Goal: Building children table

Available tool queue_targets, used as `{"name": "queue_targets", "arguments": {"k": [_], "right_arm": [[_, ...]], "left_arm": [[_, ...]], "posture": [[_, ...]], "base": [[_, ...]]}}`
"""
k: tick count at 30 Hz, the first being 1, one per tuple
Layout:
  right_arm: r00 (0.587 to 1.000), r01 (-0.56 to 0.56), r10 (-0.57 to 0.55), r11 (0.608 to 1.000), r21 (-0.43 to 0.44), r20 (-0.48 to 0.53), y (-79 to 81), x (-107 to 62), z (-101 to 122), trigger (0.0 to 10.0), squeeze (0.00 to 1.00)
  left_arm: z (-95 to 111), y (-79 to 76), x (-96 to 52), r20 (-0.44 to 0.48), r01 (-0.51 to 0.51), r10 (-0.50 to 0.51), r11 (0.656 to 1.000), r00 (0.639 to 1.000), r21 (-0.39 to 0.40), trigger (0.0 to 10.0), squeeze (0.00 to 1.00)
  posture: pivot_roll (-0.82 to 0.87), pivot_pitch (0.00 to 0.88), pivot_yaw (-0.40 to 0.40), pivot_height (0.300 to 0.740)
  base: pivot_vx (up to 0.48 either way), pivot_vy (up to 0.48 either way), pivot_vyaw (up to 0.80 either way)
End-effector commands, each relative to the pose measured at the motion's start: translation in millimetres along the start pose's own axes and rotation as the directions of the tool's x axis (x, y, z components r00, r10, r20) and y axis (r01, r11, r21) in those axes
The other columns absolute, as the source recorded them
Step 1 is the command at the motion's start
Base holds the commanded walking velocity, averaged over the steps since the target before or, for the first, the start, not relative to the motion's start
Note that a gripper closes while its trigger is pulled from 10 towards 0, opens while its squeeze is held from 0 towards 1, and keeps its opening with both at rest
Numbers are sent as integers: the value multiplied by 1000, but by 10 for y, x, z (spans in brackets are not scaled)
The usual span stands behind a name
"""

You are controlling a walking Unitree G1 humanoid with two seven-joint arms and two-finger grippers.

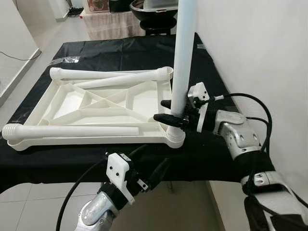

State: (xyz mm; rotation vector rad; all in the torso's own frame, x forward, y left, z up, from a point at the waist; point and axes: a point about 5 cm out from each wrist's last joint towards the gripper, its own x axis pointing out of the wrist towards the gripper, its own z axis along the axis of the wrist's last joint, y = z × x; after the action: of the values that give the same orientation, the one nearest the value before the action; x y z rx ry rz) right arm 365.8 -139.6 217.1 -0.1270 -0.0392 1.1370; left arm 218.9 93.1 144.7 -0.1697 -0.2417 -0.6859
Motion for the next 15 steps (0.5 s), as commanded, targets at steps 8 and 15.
{"name": "queue_targets", "arguments": {"k": [8, 15], "right_arm": [[982, 188, -188, 982, -5, 2, -48, -65, -104, 0, 0], [633, 774, -762, 627, 90, -136, 241, -129, -637, 0, 0]], "left_arm": [[-56, -5, -41, -28, -5, 5, 1000, 1000, -5, 10000, 0], [-39, 19, -63, -25, -8, 8, 1000, 1000, -5, 10000, 0]], "posture": [[32, 151, 29, 740], [7, 164, 23, 740]], "base": [[0, 0, 0], [0, 0, 0]]}}
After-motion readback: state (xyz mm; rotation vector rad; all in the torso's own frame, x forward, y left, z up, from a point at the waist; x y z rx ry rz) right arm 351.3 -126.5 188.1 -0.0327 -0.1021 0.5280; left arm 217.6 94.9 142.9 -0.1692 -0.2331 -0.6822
